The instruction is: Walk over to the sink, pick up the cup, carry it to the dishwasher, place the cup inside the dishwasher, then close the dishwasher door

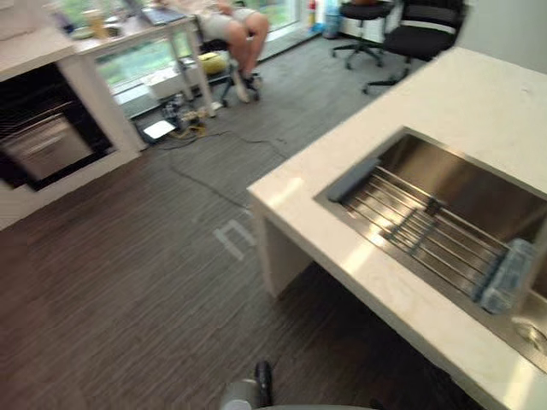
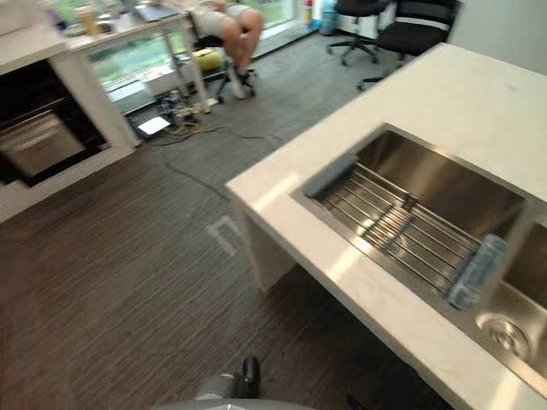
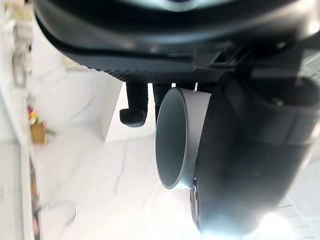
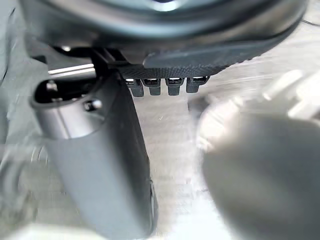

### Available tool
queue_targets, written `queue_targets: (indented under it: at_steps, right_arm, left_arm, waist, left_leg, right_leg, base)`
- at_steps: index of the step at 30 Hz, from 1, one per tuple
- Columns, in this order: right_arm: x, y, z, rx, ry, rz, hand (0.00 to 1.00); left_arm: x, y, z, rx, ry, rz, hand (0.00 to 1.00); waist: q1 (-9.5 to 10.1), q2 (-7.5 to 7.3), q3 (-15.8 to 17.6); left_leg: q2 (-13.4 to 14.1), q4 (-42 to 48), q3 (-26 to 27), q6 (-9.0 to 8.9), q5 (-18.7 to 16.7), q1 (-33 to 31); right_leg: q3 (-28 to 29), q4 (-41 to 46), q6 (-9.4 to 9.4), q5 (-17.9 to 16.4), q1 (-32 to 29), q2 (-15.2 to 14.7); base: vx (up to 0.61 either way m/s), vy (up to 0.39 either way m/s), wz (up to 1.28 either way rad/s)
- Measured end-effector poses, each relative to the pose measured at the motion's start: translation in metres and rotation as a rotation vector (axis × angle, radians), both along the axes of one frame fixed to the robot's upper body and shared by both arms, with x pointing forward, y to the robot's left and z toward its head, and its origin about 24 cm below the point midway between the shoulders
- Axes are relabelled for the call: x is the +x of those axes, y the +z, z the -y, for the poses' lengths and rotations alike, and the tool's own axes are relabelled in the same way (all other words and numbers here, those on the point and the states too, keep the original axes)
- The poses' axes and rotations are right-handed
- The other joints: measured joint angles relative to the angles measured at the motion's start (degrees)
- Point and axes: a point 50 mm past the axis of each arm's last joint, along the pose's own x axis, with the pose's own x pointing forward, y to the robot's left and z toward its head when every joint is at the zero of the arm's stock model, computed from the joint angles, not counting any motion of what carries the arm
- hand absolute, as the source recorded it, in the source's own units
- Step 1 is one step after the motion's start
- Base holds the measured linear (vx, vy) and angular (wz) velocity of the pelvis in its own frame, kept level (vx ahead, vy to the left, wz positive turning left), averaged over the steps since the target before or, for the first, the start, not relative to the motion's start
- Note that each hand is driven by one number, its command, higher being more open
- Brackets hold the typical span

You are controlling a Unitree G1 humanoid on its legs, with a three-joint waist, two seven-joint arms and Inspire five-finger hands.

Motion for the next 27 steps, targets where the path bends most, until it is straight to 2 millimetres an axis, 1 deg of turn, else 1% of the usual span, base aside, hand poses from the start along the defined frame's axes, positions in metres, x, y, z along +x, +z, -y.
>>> queue_targets:
  at_steps: [1, 2, 3, 4, 5, 6, 7, 8, 9, 10, 11, 12, 13, 14, 15, 16, 17, 18, 19, 20, 21, 22, 23, 24, 25, 27]
  right_arm:
    - [0.001, 0.002, 0.009, -0.028, -0.003, 0.005, 1.00]
    - [-0.004, 0.006, 0.024, -0.068, -0.029, -0.002, 1.00]
    - [-0.003, 0.008, 0.028, -0.075, -0.042, -0.001, 1.00]
    - [0.005, 0.007, 0.028, -0.074, -0.046, 0.020, 1.00]
    - [0.016, 0.006, 0.026, -0.067, -0.036, 0.042, 1.00]
    - [0.022, 0.006, 0.023, -0.064, -0.029, 0.050, 1.00]
    - [0.023, 0.006, 0.025, -0.075, -0.031, 0.038, 1.00]
    - [0.024, 0.006, 0.024, -0.077, -0.034, 0.031, 1.00]
    - [0.024, 0.006, 0.026, -0.078, -0.078, 0.030, 1.00]
    - [0.020, 0.007, 0.028, -0.074, -0.118, 0.030, 1.00]
    - [0.004, 0.008, 0.028, -0.078, -0.204, 0.026, 1.00]
    - [-0.003, 0.008, 0.029, -0.074, -0.253, 0.030, 1.00]
    - [-0.010, 0.006, 0.023, -0.056, -0.260, 0.013, 1.00]
    - [-0.015, 0.004, 0.015, -0.036, -0.261, -0.003, 1.00]
    - [-0.020, 0.002, 0.008, -0.016, -0.243, -0.021, 1.00]
    - [-0.024, 0.002, 0.005, -0.012, -0.209, -0.042, 1.00]
    - [-0.026, 0.002, 0.003, -0.007, -0.197, -0.049, 1.00]
    - [-0.027, 0.001, -0.001, 0.007, -0.173, -0.055, 1.00]
    - [-0.021, 0.000, -0.001, 0.011, -0.145, -0.046, 1.00]
    - [-0.003, 0.001, 0.005, 0.003, -0.097, -0.007, 1.00]
    - [0.010, 0.002, 0.009, -0.003, -0.066, 0.018, 1.00]
    - [0.031, 0.005, 0.014, -0.009, -0.007, 0.063, 1.00]
    - [0.050, 0.008, 0.017, -0.013, 0.050, 0.103, 1.00]
    - [0.063, 0.010, 0.017, -0.016, 0.089, 0.128, 1.00]
    - [0.071, 0.011, 0.017, -0.020, 0.115, 0.146, 1.00]
    - [0.102, 0.017, 0.012, -0.028, 0.194, 0.221, 1.00]
  left_arm:
    - [0.007, 0.000, 0.001, 0.007, -0.018, -0.020, 0.00]
    - [0.029, 0.006, 0.009, 0.037, -0.086, -0.046, 0.00]
    - [0.040, 0.011, 0.014, 0.059, -0.122, -0.065, 0.00]
    - [0.058, 0.026, 0.020, 0.111, -0.179, -0.101, 0.00]
    - [0.069, 0.039, 0.025, 0.143, -0.220, -0.140, 0.00]
    - [0.082, 0.048, 0.031, 0.172, -0.272, -0.200, 0.00]
    - [0.096, 0.042, 0.047, 0.195, -0.369, -0.303, 0.00]
    - [0.097, 0.039, 0.054, 0.215, -0.403, -0.347, 0.00]
    - [0.104, 0.025, 0.072, 0.232, -0.505, -0.409, 0.00]
    - [0.111, 0.016, 0.082, 0.225, -0.561, -0.423, 0.00]
    - [0.121, -0.003, 0.102, 0.203, -0.669, -0.446, 0.00]
    - [0.128, -0.017, 0.117, 0.167, -0.735, -0.445, 0.00]
    - [0.132, -0.024, 0.126, 0.135, -0.767, -0.434, 0.00]
    - [0.134, -0.029, 0.131, 0.107, -0.782, -0.425, 0.00]
    - [0.136, -0.040, 0.136, 0.040, -0.791, -0.425, 0.00]
    - [0.138, -0.052, 0.144, -0.026, -0.799, -0.437, 0.00]
    - [0.139, -0.059, 0.149, -0.064, -0.813, -0.443, 0.00]
    - [0.141, -0.068, 0.161, -0.107, -0.851, -0.447, 0.00]
    - [0.139, -0.072, 0.165, -0.126, -0.863, -0.445, 0.00]
    - [0.132, -0.077, 0.170, -0.167, -0.860, -0.427, 0.00]
    - [0.128, -0.079, 0.174, -0.192, -0.859, -0.414, 0.00]
    - [0.124, -0.081, 0.183, -0.223, -0.875, -0.393, 0.00]
    - [0.124, -0.084, 0.192, -0.245, -0.900, -0.383, 0.00]
    - [0.125, -0.088, 0.198, -0.263, -0.920, -0.389, 0.00]
    - [0.125, -0.091, 0.202, -0.274, -0.931, -0.393, 0.00]
    - [0.126, -0.096, 0.213, -0.303, -0.965, -0.398, 0.00]
  waist:
    - [-0.03, 0.71, 0.1]
    - [-0.08, 2.20, 0.2]
    - [-0.02, 3.00, 0.7]
    - [0.04, 3.14, 0.7]
    - [0.08, 2.26, 0.7]
    - [-0.81, 1.23, 0.8]
    - [-1.38, 1.14, 0.4]
    - [-0.97, 0.38, 0.1]
    - [-0.92, 0.92, 0.6]
    - [-1.49, 1.30, 1.0]
    - [-2.90, 3.24, 0.2]
    - [-3.96, 3.73, 0.5]
    - [-4.36, 2.77, 0.9]
    - [-4.51, 1.48, 1.4]
    - [-4.65, -0.22, 1.8]
    - [-4.80, -0.55, 1.8]
    - [-4.83, -0.57, 1.8]
    - [-4.44, -1.49, 1.6]
    - [-3.44, -2.70, 1.1]
    - [-2.18, -2.31, 1.0]
    - [-1.72, -1.85, 0.8]
    - [-1.34, -1.65, 0.7]
    - [-1.53, -1.72, 0.8]
    - [-1.77, -1.76, 0.8]
    - [-2.03, -1.78, 0.8]
    - [-2.94, -1.77, 0.8]
  left_leg:
    - [4.3, 1.8, 5.5, -1.00, 0.2, 3.6]
    - [4.3, -2.5, 6.0, -3.97, 1.9, 7.0]
    - [3.0, -4.1, 6.4, -3.42, 1.4, 7.6]
    - [1.3, -6.4, 4.6, -3.76, 1.3, 7.8]
    - [-0.5, -8.4, 4.1, -4.13, 1.3, 8.7]
    - [-2.6, -9.9, 2.6, -5.05, 1.2, 9.9]
    - [-4.6, -11.5, 0.5, -5.23, 1.3, 11.1]
    - [-5.7, -12.5, 0.1, -5.25, 1.3, 11.4]
    - [-8.1, -13.5, -2.9, -4.42, 1.3, 11.3]
    - [-8.8, -13.7, -5.8, -3.33, 1.4, 11.2]
    - [-9.2, -14.4, -12.0, -2.77, 2.2, 10.3]
    - [-9.4, -15.7, -17.8, -2.63, 3.4, 10.3]
    - [-10.0, -17.0, -21.5, -2.70, 4.7, 10.5]
    - [-11.1, -18.0, -25.1, -2.88, 5.6, 10.7]
    - [-12.6, -18.8, -29.5, -3.20, 6.5, 10.8]
    - [-13.3, -18.8, -32.9, -3.53, 6.8, 10.5]
    - [-13.7, -18.5, -35.2, -3.70, 6.9, 10.2]
    - [-14.7, -18.7, -38.5, -4.76, 7.3, 9.8]
    - [-15.0, -19.9, -39.3, -5.51, 7.6, 9.9]
    - [-13.5, -21.5, -37.8, -6.81, 8.4, 9.9]
    - [-12.4, -22.3, -36.8, -7.21, 8.8, 9.9]
    - [-11.0, -23.6, -35.5, -8.39, 9.6, 10.3]
    - [-10.3, -24.7, -35.4, -9.03, 10.0, 11.6]
    - [-10.0, -25.3, -35.3, -9.39, 10.1, 12.6]
    - [-9.8, -25.7, -35.3, -9.65, 10.2, 13.3]
    - [-9.6, -26.1, -34.5, -10.20, 10.3, 13.7]
  right_leg:
    - [-3.3, 3.2, 0.17, -0.1, 1.5, -2.2]
    - [-7.7, 9.9, 0.56, -0.5, 2.3, -5.9]
    - [-8.9, 15.0, 1.29, -1.5, 1.2, -8.9]
    - [-8.6, 13.9, 4.10, -3.4, -0.9, -9.7]
    - [-9.2, 9.6, 2.23, -1.4, -1.8, -9.6]
    - [-8.2, 7.6, -0.21, 5.6, -1.8, -10.4]
    - [-8.8, 7.7, 0.12, 6.8, 0.9, -11.6]
    - [-8.3, 8.1, -0.08, 7.0, 1.0, -12.3]
    - [-3.0, 11.3, -2.65, 7.9, 0.6, -14.1]
    - [1.4, 13.9, -5.02, 8.9, 0.0, -14.3]
    - [12.5, 18.3, -7.20, 9.5, -2.4, -12.8]
    - [21.8, 16.5, -3.13, 2.6, -2.1, -6.9]
    - [25.7, 14.9, -1.87, 0.0, -2.2, -3.5]
    - [28.1, 13.6, -1.64, -1.9, -2.6, -1.7]
    - [30.6, 14.0, -1.81, -3.9, -4.3, 0.1]
    - [33.7, 14.5, -1.88, -5.0, -5.8, 1.9]
    - [35.7, 13.7, -1.77, -5.3, -6.2, 3.1]
    - [36.6, 8.9, -1.56, -2.9, -7.1, 3.6]
    - [35.4, 7.0, -0.13, -3.5, -7.0, 2.9]
    - [34.9, 3.0, -0.65, -3.1, -5.6, 4.1]
    - [34.8, 1.7, -0.99, -2.4, -5.3, 5.0]
    - [34.7, -0.1, -1.53, -1.4, -4.3, 6.2]
    - [34.2, -1.7, -1.62, -0.9, -2.8, 6.9]
    - [34.0, -2.5, -1.63, -0.7, -1.6, 7.2]
    - [33.9, -3.1, -1.64, -0.5, -0.9, 7.3]
    - [34.0, -4.6, -1.67, 0.2, -0.1, 7.6]
  base:
    - [0.17, 0.283, 1.83]
    - [0.13, 0.344, 1.74]
    - [0.03, 0.364, 1.57]
    - [-0.06, 0.296, 0.99]
    - [-0.06, 0.236, 1.04]
    - [0.00, 0.197, 1.05]
    - [0.01, 0.158, 0.86]
    - [0.01, 0.248, 0.97]
    - [0.01, 0.193, 0.93]
    - [0.07, 0.190, 1.94]
    - [0.10, 0.033, 2.52]
    - [0.10, -0.008, 2.82]
    - [0.10, -0.089, 2.40]
    - [0.12, -0.117, 2.17]
    - [0.15, -0.166, 2.08]
    - [0.13, -0.159, 1.90]
    - [0.11, -0.171, 1.85]
    - [0.11, -0.193, 1.49]
    - [0.11, -0.249, 1.08]
    - [0.07, -0.178, 0.26]
    - [0.05, -0.191, -0.08]
    - [0.05, -0.152, -0.13]
    - [0.07, -0.171, -0.07]
    - [0.08, -0.096, -0.01]
    - [0.08, -0.055, 0.00]
    - [0.06, -0.027, -0.08]
